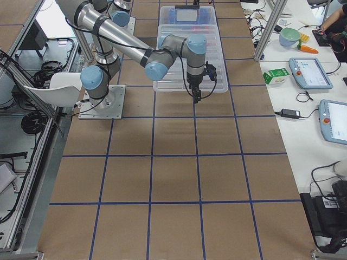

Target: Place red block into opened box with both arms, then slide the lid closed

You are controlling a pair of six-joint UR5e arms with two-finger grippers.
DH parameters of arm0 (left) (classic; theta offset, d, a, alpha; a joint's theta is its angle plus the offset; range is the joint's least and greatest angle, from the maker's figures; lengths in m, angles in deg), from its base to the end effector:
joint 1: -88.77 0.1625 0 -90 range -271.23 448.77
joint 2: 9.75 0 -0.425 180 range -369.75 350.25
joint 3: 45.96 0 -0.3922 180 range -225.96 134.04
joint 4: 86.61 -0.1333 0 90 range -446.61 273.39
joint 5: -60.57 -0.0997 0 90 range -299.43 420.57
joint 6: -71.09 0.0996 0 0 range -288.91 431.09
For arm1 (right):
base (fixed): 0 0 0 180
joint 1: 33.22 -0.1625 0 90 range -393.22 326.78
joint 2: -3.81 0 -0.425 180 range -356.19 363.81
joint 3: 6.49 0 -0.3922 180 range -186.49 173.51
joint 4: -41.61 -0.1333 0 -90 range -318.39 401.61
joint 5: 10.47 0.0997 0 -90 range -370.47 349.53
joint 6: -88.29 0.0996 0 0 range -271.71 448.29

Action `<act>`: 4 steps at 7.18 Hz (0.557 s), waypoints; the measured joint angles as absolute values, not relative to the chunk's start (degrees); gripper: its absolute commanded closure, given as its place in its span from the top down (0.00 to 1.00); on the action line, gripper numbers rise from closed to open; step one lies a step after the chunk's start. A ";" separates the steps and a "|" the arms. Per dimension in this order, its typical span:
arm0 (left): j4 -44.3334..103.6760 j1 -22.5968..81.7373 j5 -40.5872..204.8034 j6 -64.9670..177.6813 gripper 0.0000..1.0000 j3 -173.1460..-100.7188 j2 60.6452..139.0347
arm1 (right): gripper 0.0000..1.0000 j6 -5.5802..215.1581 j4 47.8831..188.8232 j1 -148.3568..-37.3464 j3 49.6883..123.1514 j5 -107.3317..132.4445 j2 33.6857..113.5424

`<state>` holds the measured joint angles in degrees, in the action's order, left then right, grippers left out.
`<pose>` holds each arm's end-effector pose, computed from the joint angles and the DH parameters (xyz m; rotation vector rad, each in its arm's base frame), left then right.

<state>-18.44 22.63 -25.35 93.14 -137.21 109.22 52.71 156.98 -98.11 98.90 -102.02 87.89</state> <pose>0.1260 -0.6319 0.2241 0.0555 -3.0143 -0.1617 -0.1006 -0.5224 0.3504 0.2797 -3.0689 0.0732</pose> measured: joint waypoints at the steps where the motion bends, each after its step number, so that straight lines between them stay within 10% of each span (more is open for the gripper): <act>1: -15.73 22.61 -25.63 93.15 0.00 -135.08 107.61 | 1.00 52.73 157.06 -97.95 98.87 -102.04 87.89; 4: -4.38 21.66 -27.92 93.13 0.00 -127.77 102.45 | 1.00 52.64 157.13 -96.25 98.76 -101.70 87.98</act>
